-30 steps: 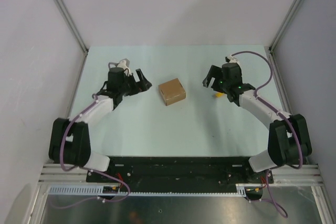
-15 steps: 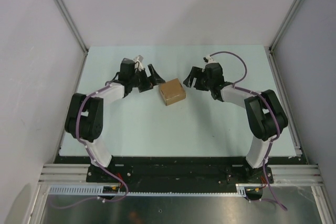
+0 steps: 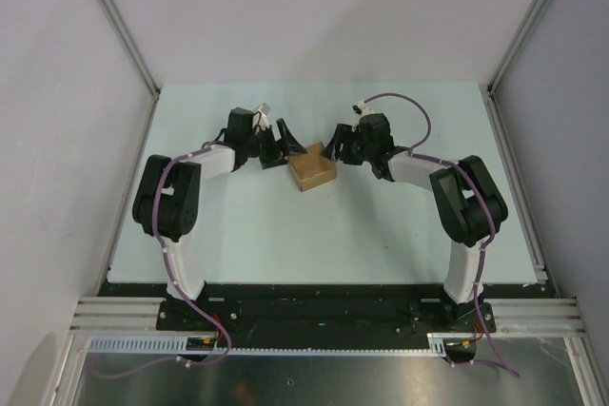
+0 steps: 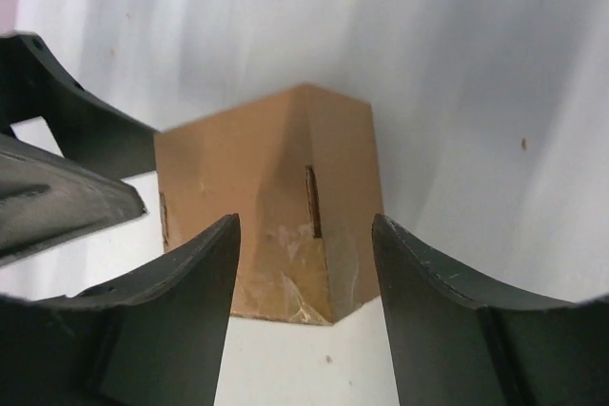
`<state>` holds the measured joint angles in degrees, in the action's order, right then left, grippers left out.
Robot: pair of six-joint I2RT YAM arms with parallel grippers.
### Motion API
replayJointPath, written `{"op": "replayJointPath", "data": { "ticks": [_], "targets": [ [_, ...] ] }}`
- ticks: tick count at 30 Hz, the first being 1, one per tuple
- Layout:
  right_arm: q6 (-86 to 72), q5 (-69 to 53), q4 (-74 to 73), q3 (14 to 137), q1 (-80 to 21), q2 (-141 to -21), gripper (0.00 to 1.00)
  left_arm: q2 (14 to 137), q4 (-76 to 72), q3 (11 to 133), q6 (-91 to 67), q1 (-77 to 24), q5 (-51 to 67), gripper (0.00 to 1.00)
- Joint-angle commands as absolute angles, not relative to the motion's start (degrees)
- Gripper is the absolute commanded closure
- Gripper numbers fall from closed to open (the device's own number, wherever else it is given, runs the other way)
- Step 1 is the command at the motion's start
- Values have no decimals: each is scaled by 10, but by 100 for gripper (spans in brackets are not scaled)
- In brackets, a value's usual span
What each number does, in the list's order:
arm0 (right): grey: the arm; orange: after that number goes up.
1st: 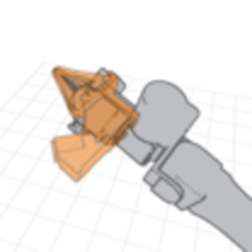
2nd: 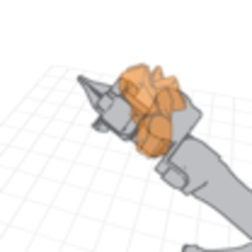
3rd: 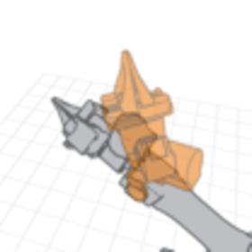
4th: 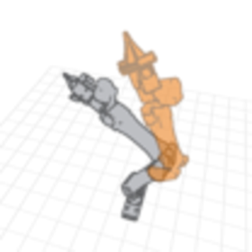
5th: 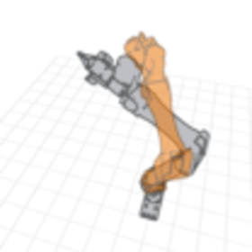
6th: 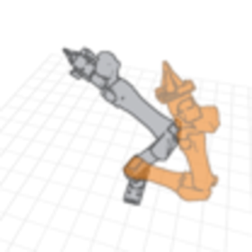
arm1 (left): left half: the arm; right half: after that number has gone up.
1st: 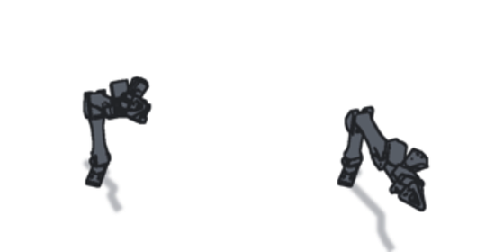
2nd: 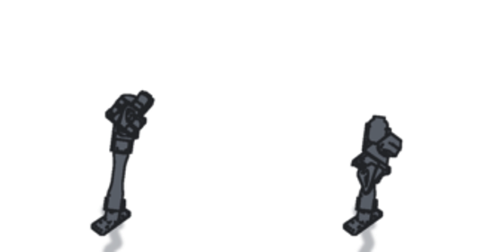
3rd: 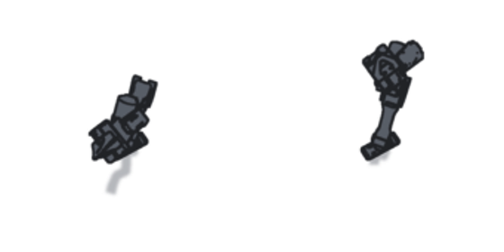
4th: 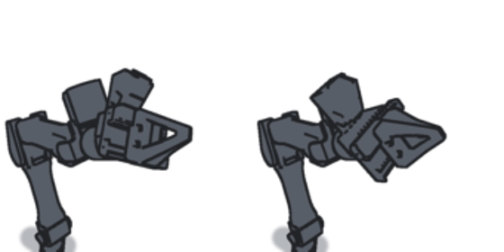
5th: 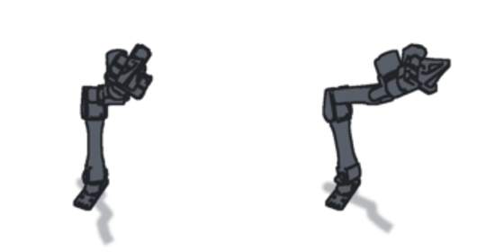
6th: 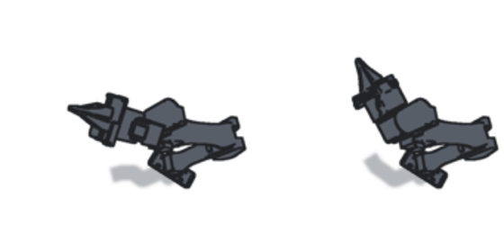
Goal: Unpack the express box
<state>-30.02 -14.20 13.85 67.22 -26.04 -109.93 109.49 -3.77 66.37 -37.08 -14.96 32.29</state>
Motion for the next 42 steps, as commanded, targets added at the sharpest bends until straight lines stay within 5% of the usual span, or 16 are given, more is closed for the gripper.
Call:
{"op": "replayJointPath", "data": {
  "ticks": [1,10,34,42],
  "targets": [
    [-304,-142,51,693,-266,-1068,39,1102,-56,700,-355,-153,365,7],
    [-292,-179,-39,693,-283,-1040,48,1110,-51,705,-341,-151,349,8],
    [-209,-52,-134,667,-359,-948,48,1136,-39,754,-321,-128,246,8],
    [-81,-1,-140,648,-493,-969,87,1236,-39,852,-373,-127,270,24]
  ]
}}
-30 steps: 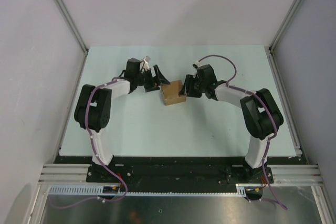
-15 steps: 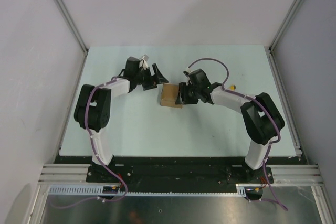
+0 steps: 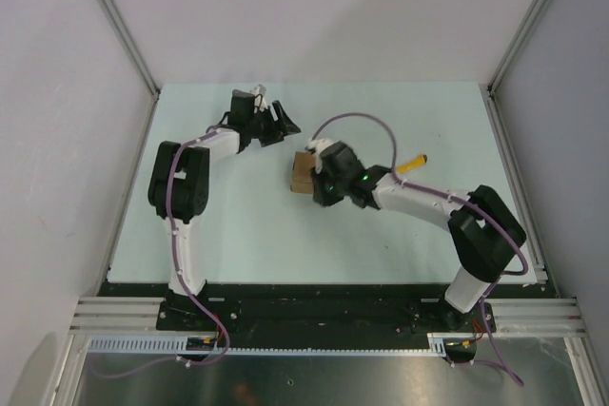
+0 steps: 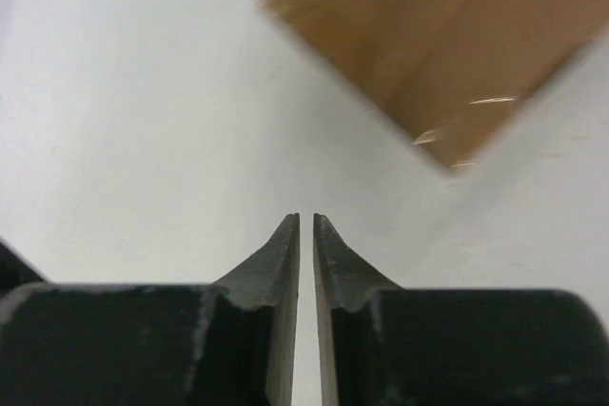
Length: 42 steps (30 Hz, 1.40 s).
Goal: Unpack the express box
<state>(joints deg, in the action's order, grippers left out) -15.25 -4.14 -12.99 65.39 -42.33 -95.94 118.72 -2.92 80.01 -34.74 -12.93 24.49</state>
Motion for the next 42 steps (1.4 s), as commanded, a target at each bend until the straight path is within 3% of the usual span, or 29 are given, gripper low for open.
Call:
{"op": "replayJointPath", "data": {
  "ticks": [1,5,13,30,42],
  "targets": [
    [-90,-1,-139,647,-497,-982,88,1246,-39,870,-374,-129,282,32],
    [-109,17,-124,647,-497,-1003,92,1277,-39,889,-356,-138,352,38],
    [-153,6,-103,647,-423,-1020,91,1281,-46,861,-337,-160,429,39],
    [-203,-51,-72,647,-320,-1033,86,1123,-54,639,-323,-163,395,42],
    [-170,-40,-203,612,-356,-920,79,1021,-45,504,-358,-163,299,46]
  ]
}}
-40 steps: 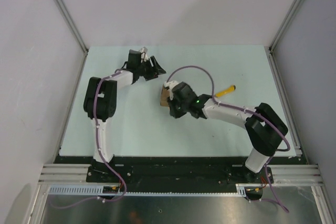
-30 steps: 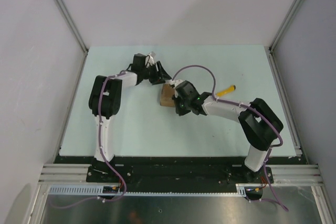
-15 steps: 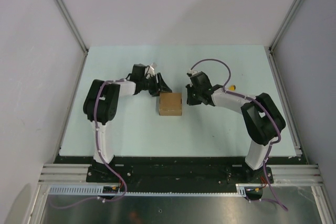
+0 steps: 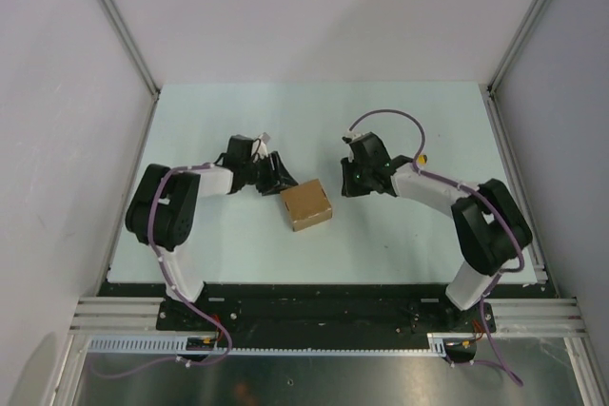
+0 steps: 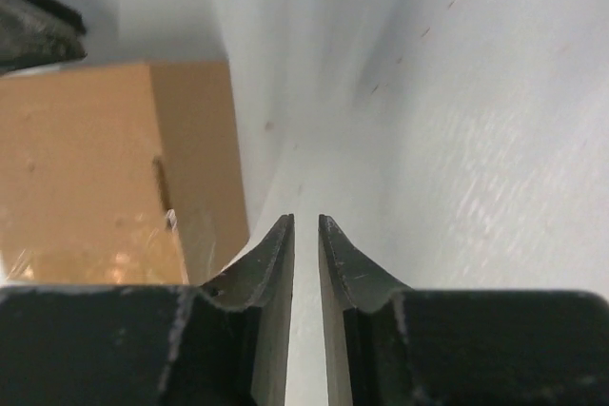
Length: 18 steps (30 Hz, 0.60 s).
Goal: Unpack the express box
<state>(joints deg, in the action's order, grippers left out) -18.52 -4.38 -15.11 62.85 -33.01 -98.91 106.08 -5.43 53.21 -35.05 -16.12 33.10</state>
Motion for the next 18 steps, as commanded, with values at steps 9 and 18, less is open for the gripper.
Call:
{"op": "replayJointPath", "data": {
  "ticks": [9,18],
  "targets": [
    [-222,-62,-216,538,-367,-893,79,936,-39,397,-373,-170,322,46],
    [-242,-93,-135,534,-394,-937,77,904,-39,334,-388,-201,329,46]
  ]
}}
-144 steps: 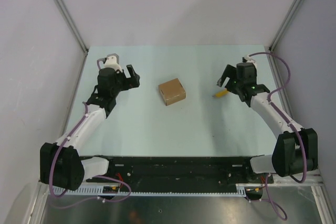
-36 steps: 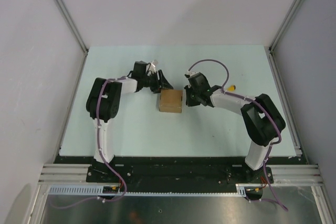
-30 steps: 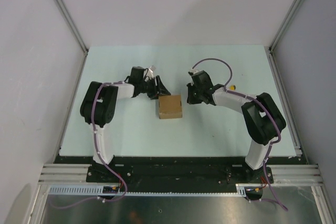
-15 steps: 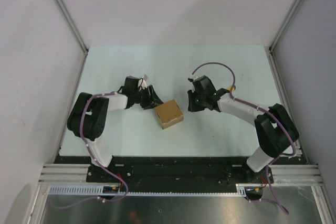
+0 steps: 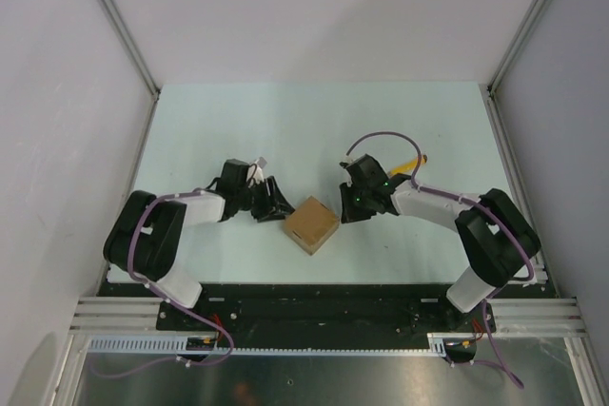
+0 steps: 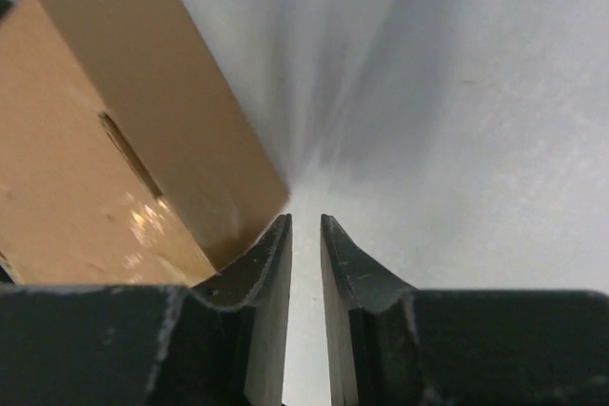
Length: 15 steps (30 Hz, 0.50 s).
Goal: Unpack the express box
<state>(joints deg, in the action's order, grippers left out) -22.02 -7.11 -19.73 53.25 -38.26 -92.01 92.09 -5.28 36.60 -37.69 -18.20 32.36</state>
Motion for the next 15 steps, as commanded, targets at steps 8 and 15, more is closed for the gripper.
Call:
{"op": "replayJointPath", "data": {
  "ticks": [8,15],
  "targets": [
    [-274,-134,-66,546,-402,-965,73,870,-39,294,-388,-209,321,48],
    [-279,-21,-142,594,-375,-962,64,845,-33,289,-394,-209,277,47]
  ]
}}
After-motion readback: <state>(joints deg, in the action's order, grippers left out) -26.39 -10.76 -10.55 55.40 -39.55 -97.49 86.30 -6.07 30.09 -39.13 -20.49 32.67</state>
